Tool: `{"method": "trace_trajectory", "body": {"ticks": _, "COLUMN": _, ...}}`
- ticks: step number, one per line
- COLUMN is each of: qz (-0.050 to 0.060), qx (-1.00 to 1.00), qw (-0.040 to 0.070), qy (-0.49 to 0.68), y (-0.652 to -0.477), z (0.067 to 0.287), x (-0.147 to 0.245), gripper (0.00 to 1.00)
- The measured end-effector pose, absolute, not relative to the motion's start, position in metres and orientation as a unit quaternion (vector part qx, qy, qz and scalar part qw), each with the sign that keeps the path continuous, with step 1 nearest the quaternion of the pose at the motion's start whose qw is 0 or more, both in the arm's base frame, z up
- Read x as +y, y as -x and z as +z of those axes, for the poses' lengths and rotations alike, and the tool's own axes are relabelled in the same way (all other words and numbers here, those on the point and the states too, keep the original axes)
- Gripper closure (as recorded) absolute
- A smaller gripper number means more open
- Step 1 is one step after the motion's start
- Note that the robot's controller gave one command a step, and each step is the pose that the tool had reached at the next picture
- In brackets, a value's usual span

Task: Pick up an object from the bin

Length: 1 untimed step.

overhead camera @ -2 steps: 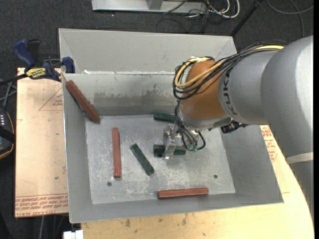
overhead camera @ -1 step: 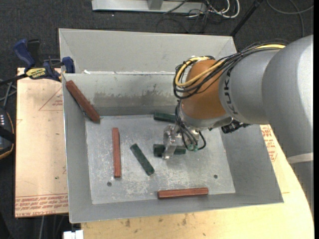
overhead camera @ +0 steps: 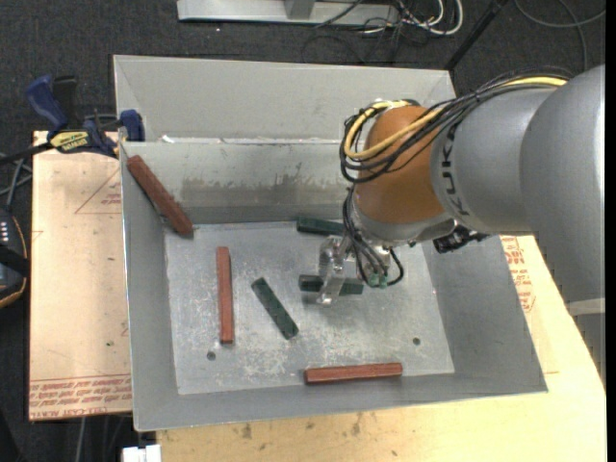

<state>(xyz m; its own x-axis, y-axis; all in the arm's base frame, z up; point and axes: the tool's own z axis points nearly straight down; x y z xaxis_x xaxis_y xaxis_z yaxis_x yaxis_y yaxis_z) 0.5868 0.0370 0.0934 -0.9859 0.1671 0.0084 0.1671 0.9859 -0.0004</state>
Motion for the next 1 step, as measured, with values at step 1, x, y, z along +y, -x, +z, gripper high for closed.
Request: {"method": "trace_trajectory", "body": {"ticks": 1, "qz": -0.001, "qx": -0.997, "qw": 0.001, "qy": 0.083, "y": -0.5889, "z": 0.1153, "x": 0.0371, "gripper": 1.0}}
